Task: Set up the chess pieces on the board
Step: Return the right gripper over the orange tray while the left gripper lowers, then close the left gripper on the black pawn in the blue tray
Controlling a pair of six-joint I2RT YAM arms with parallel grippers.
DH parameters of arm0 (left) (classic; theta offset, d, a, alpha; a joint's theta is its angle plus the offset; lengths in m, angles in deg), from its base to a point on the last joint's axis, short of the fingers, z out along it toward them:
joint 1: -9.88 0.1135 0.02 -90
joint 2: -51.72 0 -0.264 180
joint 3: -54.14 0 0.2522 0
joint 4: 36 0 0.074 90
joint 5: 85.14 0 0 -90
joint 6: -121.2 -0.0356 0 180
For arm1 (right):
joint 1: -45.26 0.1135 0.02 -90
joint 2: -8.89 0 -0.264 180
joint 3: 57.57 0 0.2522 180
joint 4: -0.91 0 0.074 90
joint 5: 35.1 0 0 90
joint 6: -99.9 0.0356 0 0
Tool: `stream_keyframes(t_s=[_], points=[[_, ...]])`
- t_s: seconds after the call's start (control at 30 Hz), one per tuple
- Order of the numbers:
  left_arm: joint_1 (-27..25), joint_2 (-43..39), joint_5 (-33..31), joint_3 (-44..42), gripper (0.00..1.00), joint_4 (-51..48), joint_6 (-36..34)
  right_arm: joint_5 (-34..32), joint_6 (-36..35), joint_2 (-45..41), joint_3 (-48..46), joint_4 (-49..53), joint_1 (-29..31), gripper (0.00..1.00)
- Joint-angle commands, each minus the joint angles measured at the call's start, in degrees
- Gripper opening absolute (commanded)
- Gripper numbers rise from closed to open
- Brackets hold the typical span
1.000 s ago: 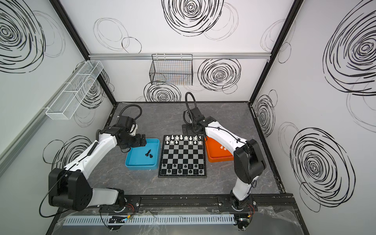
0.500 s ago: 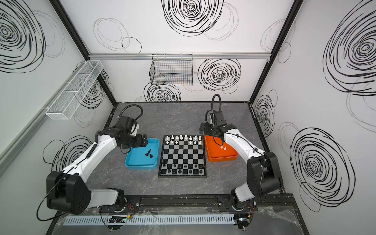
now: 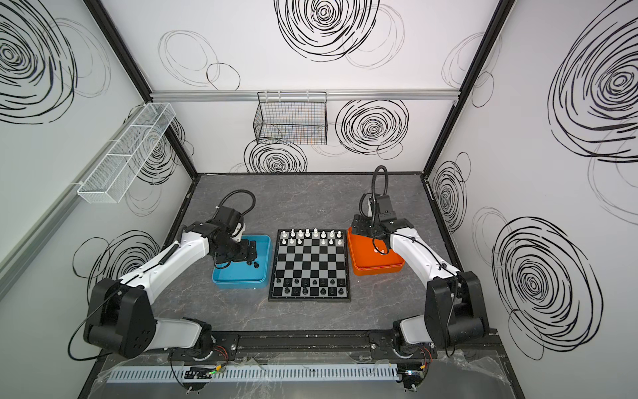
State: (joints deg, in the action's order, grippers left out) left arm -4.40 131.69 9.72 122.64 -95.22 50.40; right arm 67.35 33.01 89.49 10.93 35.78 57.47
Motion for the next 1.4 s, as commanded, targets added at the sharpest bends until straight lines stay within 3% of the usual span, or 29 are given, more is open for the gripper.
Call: stream_keyframes(t_s=[0.0,0.47,1.37], points=[[-1.8,0.9,-1.1,-0.5,0.83,2.4,2.4,1.6,-0.2,1.4,-0.4,0.8,-0.5,0.80],[-6.3,6.0,-4.3,-0.7,0.61,4.3,5.1,4.3,-1.8,3.0,-2.3,-0.6,-2.9,0.78],[-7.7,11.7,-4.5,-1.3,0.35,7.1,5.1,7.7,-3.9,7.7,-3.1,-0.7,-5.4,0.77]])
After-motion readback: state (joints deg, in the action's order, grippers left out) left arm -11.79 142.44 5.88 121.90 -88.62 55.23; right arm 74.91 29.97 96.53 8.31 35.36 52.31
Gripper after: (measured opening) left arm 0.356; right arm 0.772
